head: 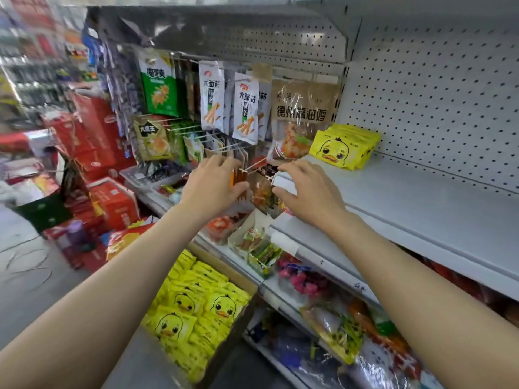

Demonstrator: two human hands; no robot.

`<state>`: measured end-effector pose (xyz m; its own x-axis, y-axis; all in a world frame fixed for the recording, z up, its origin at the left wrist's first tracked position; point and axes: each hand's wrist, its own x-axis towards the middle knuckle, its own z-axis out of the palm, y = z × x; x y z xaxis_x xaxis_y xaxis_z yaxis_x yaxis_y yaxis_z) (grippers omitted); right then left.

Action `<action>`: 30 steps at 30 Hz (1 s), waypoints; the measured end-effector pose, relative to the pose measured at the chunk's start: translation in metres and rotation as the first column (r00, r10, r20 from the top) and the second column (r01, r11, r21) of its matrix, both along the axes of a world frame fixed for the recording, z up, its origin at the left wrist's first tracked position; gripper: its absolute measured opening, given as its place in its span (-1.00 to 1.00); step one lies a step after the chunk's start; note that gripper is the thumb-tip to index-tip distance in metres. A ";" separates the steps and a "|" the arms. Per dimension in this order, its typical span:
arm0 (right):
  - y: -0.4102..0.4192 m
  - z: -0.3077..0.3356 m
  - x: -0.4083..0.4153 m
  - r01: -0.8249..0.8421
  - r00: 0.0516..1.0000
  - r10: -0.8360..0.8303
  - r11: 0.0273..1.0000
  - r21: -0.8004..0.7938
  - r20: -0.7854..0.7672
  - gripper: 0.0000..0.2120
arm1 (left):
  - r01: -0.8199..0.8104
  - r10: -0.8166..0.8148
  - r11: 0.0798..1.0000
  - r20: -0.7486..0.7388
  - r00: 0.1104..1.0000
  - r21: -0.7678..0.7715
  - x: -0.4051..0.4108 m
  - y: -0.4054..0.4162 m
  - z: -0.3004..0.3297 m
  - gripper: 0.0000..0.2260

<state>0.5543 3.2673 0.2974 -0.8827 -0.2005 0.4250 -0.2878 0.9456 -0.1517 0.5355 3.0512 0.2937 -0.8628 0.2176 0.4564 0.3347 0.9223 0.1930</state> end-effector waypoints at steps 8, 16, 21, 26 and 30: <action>-0.053 -0.028 -0.017 -0.090 0.995 0.088 0.995 0.034 0.055 -0.55 | -0.059 0.059 0.998 0.044 0.997 -0.002 -0.001 -0.052 -0.030 -0.55; -0.128 -0.078 -0.087 -0.124 0.971 0.113 0.991 0.041 0.210 -0.51 | -0.065 0.065 0.998 0.149 0.987 -0.005 -0.061 -0.123 -0.081 -0.58; -0.186 -0.136 -0.142 -0.088 0.923 0.068 0.995 0.037 0.379 -0.56 | -0.044 0.050 0.999 0.280 0.959 -0.026 -0.126 -0.181 -0.137 -0.56; -0.235 -0.207 -0.179 -0.023 0.803 0.018 1.000 0.000 0.596 -0.53 | -0.009 0.016 1.000 0.515 0.857 -0.016 -0.178 -0.231 -0.215 -0.57; -0.262 -0.270 -0.191 0.048 0.634 -0.019 0.999 -0.014 0.773 -0.51 | 0.044 -0.001 0.998 0.688 0.726 -0.045 -0.197 -0.266 -0.287 -0.51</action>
